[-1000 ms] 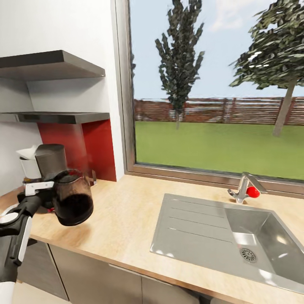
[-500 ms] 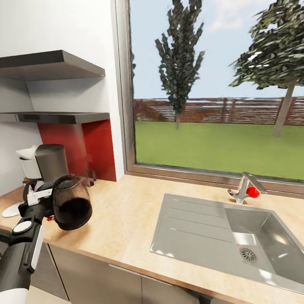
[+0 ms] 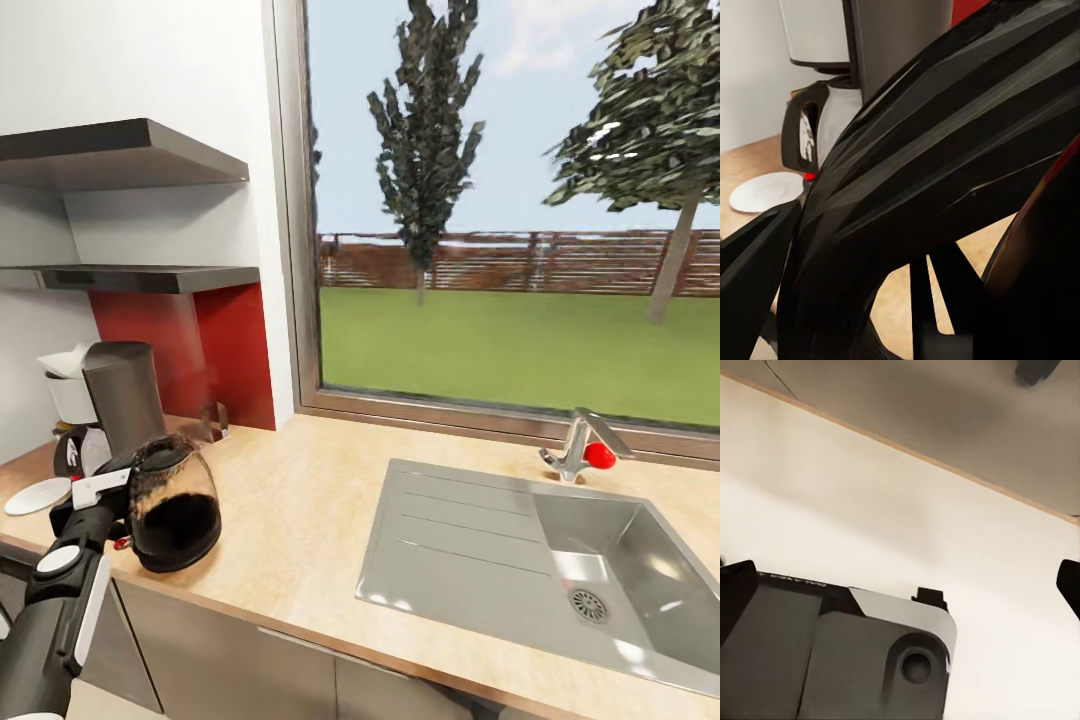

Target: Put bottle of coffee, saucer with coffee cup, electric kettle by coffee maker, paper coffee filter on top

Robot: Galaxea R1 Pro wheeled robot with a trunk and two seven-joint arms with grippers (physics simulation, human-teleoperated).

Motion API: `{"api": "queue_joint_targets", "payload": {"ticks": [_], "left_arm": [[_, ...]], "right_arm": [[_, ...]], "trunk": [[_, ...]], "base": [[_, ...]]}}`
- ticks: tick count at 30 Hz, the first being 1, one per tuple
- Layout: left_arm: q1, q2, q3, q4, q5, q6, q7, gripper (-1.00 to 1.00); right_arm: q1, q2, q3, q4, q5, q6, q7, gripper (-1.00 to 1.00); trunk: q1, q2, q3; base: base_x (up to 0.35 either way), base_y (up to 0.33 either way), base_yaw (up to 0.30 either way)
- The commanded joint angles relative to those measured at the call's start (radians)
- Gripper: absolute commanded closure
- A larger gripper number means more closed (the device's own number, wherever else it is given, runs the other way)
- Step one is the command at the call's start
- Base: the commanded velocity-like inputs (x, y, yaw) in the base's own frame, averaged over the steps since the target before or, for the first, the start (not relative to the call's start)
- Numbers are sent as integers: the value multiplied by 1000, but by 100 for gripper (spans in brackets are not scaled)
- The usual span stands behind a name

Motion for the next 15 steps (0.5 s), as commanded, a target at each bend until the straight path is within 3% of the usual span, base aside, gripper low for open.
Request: {"api": "queue_joint_targets", "payload": {"ticks": [1,15], "left_arm": [[0,0,-1,-2,-11,6,4,100],[1,0,0,-2,-11,5,16,100]], "right_arm": [[2,0,7,0,-11,4,5,-100],[74,-1,7,1,-11,82,7,-100]], "trunk": [[0,-1,0],[0,-1,-7]], "base": [[26,0,0],[256,0,0]]}}
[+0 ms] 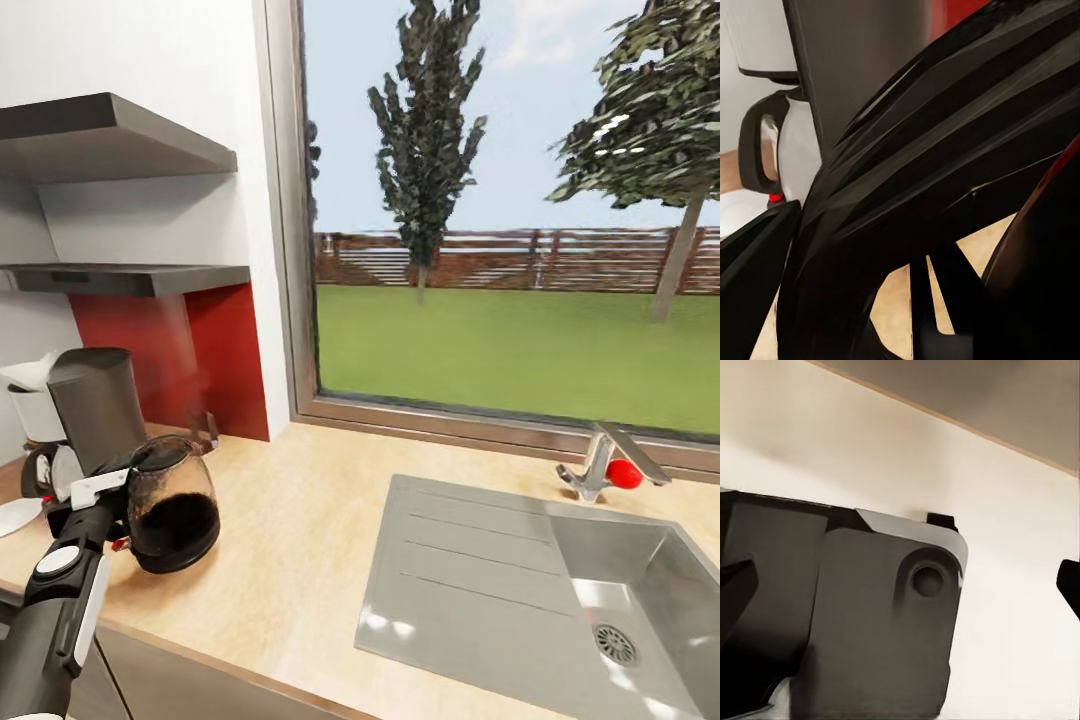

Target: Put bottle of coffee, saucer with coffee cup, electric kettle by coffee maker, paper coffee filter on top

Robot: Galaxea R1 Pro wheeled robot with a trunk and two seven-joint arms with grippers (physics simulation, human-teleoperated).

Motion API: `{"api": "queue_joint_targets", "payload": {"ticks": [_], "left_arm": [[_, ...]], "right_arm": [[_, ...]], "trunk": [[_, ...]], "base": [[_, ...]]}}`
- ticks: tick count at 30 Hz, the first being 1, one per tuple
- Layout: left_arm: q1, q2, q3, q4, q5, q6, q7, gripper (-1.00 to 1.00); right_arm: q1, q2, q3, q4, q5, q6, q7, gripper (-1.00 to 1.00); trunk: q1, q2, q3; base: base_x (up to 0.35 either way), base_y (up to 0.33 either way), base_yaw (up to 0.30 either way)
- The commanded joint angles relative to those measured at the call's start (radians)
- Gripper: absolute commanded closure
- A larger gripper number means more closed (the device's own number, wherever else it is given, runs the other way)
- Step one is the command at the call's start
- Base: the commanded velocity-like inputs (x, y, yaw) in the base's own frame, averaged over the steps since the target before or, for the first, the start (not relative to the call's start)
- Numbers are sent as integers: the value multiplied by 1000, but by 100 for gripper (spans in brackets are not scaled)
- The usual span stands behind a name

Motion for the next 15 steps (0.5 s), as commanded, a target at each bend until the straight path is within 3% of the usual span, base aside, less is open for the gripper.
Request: {"api": "queue_joint_targets", "payload": {"ticks": [1,6,7,15], "left_arm": [[0,0,-1,-2,-12,6,4,100],[0,0,0,-2,-12,6,4,100],[0,0,0,-2,-13,5,5,100],[1,1,6,2,-19,3,4,100]], "right_arm": [[6,0,7,0,-11,4,4,-100],[34,0,7,0,-11,11,4,-100],[64,0,7,0,-11,11,4,-100],[73,2,7,-1,-11,11,4,-100]], "trunk": [[1,-1,-2],[1,-1,-10],[1,-1,-11],[1,-1,-17]], "base": [[103,0,0],[34,0,0],[9,0,0],[2,0,0]]}}
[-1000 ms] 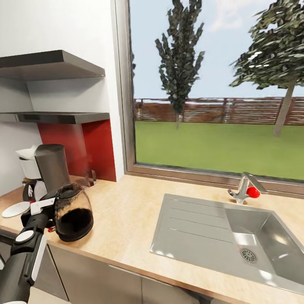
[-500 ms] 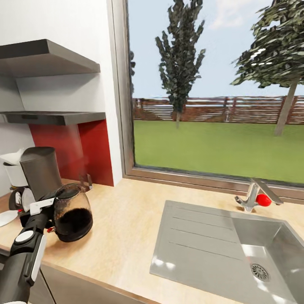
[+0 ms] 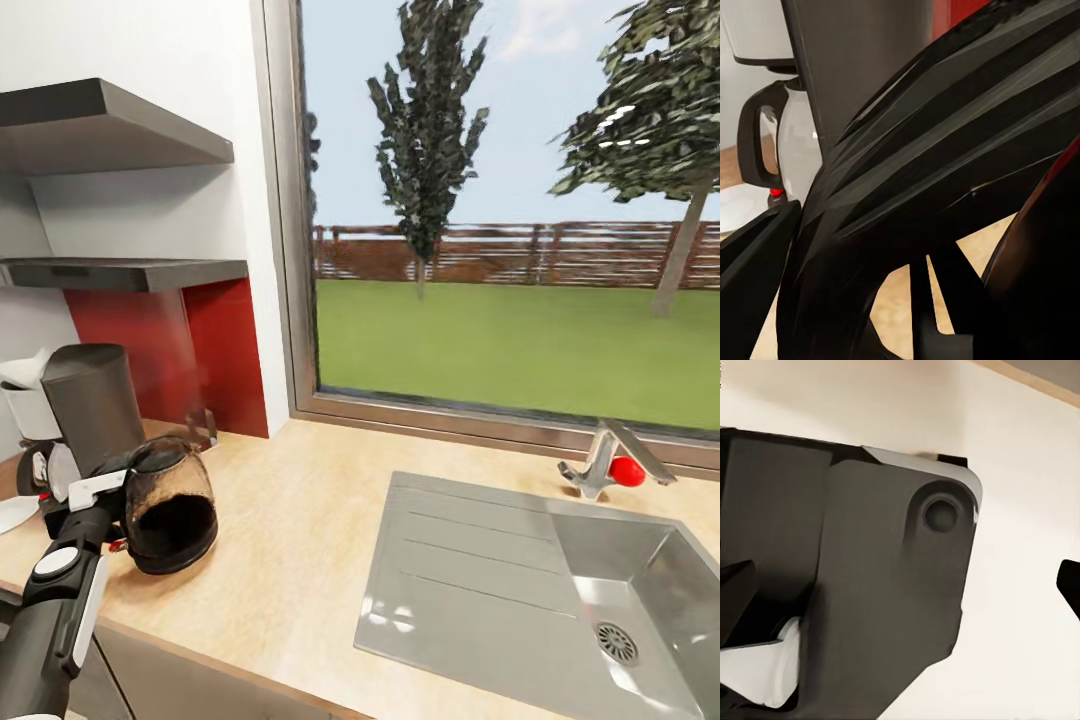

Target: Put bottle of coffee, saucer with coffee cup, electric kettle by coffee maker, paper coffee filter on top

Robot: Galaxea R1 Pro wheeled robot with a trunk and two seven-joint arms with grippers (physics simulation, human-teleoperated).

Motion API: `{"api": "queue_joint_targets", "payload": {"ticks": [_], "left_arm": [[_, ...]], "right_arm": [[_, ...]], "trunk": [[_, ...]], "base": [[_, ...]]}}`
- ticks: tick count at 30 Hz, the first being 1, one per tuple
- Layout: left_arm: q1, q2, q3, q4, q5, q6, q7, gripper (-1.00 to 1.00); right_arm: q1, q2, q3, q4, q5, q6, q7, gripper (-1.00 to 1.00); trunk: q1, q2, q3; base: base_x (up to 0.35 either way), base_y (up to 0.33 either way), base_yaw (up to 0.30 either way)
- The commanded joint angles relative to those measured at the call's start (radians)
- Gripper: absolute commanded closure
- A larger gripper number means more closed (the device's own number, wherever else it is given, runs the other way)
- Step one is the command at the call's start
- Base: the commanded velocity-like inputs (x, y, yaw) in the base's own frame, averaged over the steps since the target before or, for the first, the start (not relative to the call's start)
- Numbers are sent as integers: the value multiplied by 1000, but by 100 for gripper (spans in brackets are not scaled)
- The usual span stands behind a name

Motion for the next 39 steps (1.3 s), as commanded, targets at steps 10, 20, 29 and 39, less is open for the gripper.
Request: {"api": "queue_joint_targets", "payload": {"ticks": [10,20,29,39], "left_arm": [[1,1,0,1,-13,5,4,100],[1,1,1,1,-13,5,4,100],[1,0,0,1,-12,5,3,100],[1,0,-6,62,-10,1,-1,100]], "right_arm": [[1,1,8,-1,-11,-2,4,-100],[1,2,8,-1,-11,-2,4,-100],[1,2,8,0,-11,-2,4,-100],[1,1,8,-1,-11,-2,4,-100]], "trunk": [[0,-1,0],[0,-1,0],[0,-1,0],[0,-1,0]], "base": [[39,119,0],[20,53,0],[52,100,0],[1,2,0]]}}
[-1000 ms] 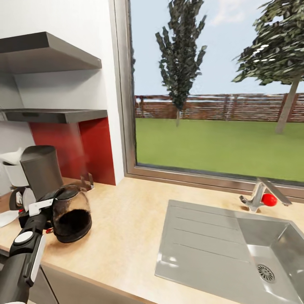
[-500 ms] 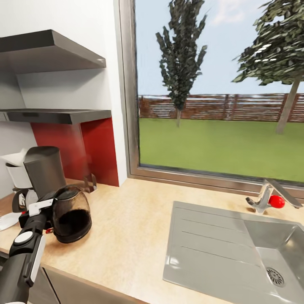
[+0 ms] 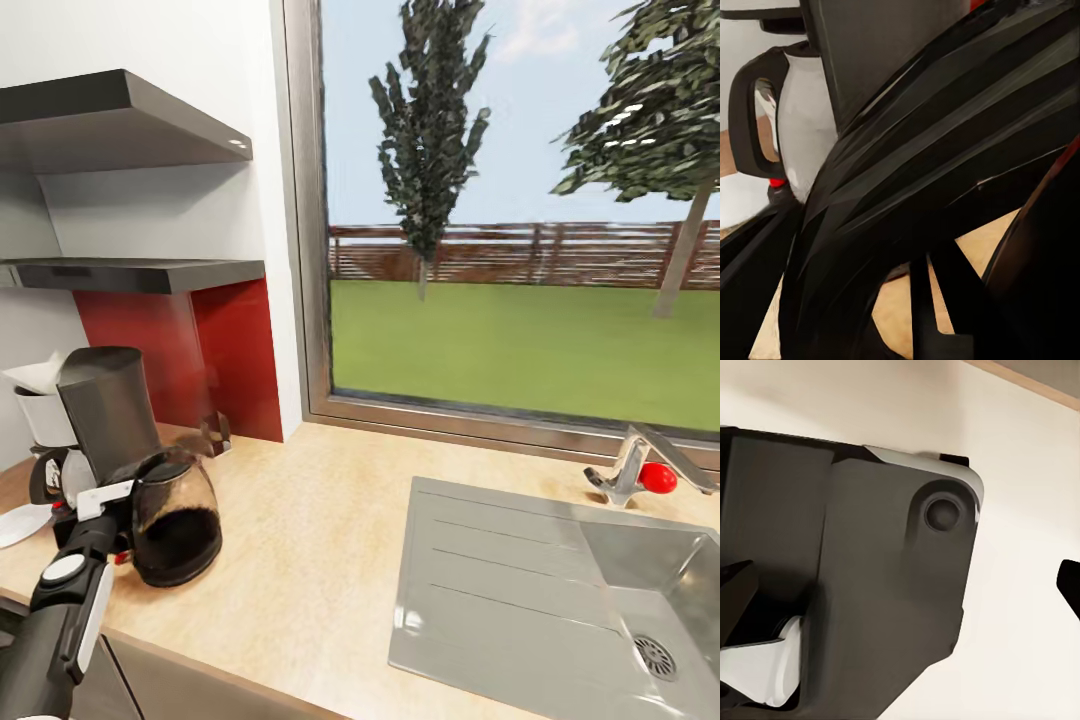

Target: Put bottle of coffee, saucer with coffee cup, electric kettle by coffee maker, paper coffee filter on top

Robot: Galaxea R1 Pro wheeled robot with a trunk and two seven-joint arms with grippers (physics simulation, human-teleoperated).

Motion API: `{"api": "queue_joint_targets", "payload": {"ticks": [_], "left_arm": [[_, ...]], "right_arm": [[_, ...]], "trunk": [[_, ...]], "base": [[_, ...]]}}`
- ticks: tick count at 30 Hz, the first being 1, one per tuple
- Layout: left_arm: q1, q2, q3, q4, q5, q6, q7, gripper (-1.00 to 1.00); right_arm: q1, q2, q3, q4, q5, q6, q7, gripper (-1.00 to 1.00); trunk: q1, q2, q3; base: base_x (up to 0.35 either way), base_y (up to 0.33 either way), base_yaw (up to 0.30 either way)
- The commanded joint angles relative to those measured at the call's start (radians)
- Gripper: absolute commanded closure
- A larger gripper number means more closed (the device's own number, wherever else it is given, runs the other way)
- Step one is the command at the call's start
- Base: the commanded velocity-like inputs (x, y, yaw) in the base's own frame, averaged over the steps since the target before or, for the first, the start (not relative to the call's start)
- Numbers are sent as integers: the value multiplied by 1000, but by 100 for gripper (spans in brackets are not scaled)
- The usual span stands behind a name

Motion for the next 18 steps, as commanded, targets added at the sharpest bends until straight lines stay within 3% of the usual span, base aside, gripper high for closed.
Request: {"api": "queue_joint_targets", "payload": {"ticks": [1,6,18], "left_arm": [[0,1,-1,4,-13,-8,6,100],[0,0,-2,12,-14,-79,6,100],[0,3,3,14,-16,-92,7,100]], "right_arm": [[0,0,8,0,-11,-2,4,-100],[0,0,8,1,-11,-3,4,-100],[0,0,8,1,-11,-3,4,-100]], "trunk": [[0,-1,0],[0,-1,0],[0,-1,0]], "base": [[0,0,0],[0,0,0],[0,0,0]]}}
